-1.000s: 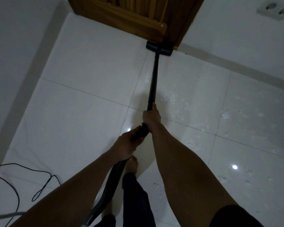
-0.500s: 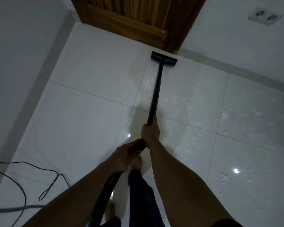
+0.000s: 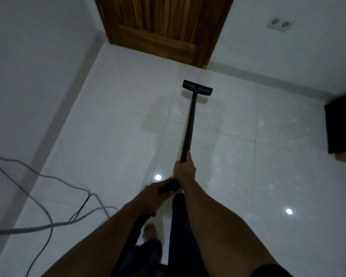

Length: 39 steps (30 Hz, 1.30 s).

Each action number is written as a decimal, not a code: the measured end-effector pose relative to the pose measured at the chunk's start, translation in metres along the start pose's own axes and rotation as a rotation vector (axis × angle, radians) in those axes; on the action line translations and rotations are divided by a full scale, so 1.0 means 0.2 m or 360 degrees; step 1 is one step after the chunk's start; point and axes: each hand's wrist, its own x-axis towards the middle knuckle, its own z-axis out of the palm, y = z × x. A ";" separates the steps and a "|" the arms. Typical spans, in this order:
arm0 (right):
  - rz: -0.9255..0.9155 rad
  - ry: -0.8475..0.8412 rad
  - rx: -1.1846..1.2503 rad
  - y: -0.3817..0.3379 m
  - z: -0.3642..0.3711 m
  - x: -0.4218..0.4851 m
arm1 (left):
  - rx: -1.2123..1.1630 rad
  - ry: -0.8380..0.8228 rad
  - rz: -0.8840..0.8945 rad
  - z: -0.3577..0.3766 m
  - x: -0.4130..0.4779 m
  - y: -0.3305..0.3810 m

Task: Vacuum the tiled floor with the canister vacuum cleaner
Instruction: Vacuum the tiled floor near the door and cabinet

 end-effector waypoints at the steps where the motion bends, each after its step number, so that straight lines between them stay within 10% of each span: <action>1: 0.0011 -0.0002 -0.0006 0.06 0.00 -0.10 | 0.0027 0.0004 0.0023 0.05 -0.10 -0.05; 39: 0.0104 -0.0011 0.0057 2.45 -0.16 -2.44 | -0.0028 -0.0129 0.0050 2.01 -2.27 -1.53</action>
